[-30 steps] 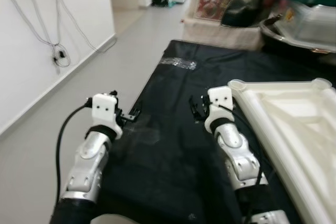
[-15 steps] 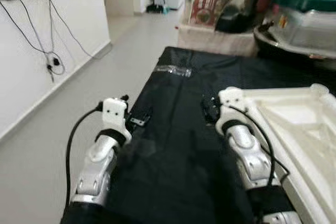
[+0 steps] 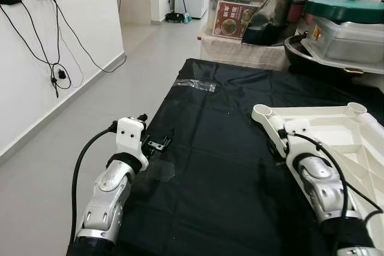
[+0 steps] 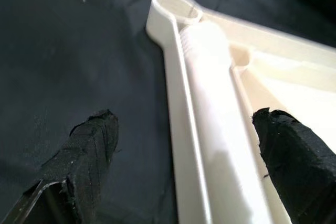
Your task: Building children table
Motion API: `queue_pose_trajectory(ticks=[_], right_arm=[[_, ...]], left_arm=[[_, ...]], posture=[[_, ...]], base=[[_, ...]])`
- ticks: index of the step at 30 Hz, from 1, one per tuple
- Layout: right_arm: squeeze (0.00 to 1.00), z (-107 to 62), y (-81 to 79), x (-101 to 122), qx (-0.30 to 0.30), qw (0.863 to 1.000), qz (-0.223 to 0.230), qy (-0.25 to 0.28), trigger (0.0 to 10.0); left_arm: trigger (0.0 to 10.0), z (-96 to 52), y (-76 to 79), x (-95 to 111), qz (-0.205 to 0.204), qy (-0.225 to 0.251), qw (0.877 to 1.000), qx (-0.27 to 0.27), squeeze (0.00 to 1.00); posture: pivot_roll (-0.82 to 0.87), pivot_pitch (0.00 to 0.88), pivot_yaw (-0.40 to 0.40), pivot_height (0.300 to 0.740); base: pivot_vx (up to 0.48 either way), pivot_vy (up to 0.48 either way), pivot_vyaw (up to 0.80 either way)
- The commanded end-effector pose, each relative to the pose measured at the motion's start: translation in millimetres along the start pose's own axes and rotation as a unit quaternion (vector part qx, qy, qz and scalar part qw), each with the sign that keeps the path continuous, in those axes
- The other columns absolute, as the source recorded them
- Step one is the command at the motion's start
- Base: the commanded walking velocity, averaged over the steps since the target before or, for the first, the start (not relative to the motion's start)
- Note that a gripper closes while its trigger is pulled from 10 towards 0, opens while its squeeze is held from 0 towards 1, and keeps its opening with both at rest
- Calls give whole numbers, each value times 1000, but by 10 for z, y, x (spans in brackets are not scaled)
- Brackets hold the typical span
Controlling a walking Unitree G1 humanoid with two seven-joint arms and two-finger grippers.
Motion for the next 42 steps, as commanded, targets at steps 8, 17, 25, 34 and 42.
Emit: queue_pose_trajectory(ticks=[8,17,25,34,42], right_arm=[[0,7,147,-311,19,997,23,-65,10000],[0,45,145,-433,44,992,61,-104,10000],[0,48,149,-238,34,997,39,-52,10000],[0,56,157,-145,23,999,15,-20,10000],[0,19,43,-196,43,999,8,-31,10000]], left_arm=[[10000,6,14,-17,-7,-3,1000,-4,0],[10000,4,4,-28,-8,-4,1000,-2,0],[10000,19,19,-41,-10,-6,1000,-4,0],[10000,28,42,-64,-10,-8,1000,-8,0],[10000,19,49,-77,-9,-10,1000,-9,0]], posture=[[71,0,-85,740],[73,0,-89,740],[65,0,-83,740],[63,0,-82,740],[62,0,-82,740]], base=[[0,0,0],[0,0,0],[0,0,0],[0,0,0],[0,0,0]])
Point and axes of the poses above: a point about 5 cm out from each wrist's last joint towards the gripper, its own z axis pointing out of the wrist towards the gripper, its own x axis along the axis of the wrist's last joint, y = z × x, the point moved 5 cm from there along z, pointing out of the wrist towards the gripper, and after that the axes turned 1 degree about z, right-handed, at the moved point
